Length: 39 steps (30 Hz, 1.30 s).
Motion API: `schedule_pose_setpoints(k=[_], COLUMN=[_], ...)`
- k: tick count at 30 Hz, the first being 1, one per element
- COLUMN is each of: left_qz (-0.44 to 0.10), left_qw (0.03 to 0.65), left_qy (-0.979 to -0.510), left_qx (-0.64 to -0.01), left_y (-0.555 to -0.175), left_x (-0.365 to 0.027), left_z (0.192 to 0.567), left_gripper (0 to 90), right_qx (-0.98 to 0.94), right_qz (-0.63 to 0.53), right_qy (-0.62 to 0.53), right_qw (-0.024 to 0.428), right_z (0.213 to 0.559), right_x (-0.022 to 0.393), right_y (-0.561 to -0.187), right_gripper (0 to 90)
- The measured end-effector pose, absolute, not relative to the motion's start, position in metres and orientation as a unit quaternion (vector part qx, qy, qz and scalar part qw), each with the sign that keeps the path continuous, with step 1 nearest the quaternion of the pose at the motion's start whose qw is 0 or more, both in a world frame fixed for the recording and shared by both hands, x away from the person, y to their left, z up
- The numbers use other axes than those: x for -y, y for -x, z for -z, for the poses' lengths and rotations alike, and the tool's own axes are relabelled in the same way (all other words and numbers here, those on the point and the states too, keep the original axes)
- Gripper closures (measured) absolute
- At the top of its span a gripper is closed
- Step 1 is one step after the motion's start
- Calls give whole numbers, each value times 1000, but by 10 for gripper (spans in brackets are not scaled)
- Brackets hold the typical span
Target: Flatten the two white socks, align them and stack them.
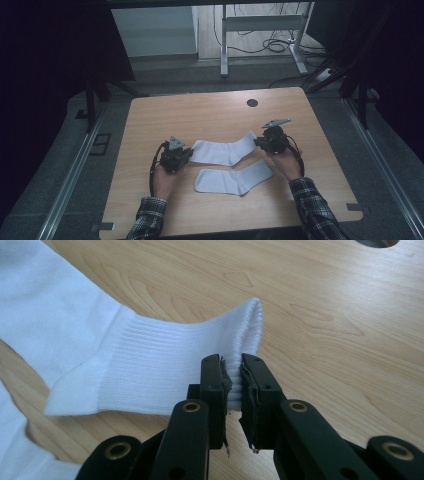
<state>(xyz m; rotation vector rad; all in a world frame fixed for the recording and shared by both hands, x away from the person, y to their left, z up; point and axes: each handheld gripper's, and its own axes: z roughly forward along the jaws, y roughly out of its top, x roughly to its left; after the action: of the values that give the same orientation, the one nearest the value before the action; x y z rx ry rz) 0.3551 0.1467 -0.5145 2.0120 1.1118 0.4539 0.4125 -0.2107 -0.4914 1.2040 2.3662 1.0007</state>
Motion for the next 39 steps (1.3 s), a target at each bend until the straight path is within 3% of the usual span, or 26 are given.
schedule_pose_setpoints(k=[19,39], left_qz=[-172,-134], left_qw=[394,373], left_qy=[-811,-838], left_qx=[-396,-374], left_y=[-323,-271], left_x=[-136,-129], left_z=[479,493], left_gripper=[846,843], right_qx=[-827,-849], right_qz=[-370,-353], right_qy=[-393,-370], right_qw=[160,131], right_z=[455,476], right_x=[232,246], right_y=[-371,-319], right_gripper=[793,791])
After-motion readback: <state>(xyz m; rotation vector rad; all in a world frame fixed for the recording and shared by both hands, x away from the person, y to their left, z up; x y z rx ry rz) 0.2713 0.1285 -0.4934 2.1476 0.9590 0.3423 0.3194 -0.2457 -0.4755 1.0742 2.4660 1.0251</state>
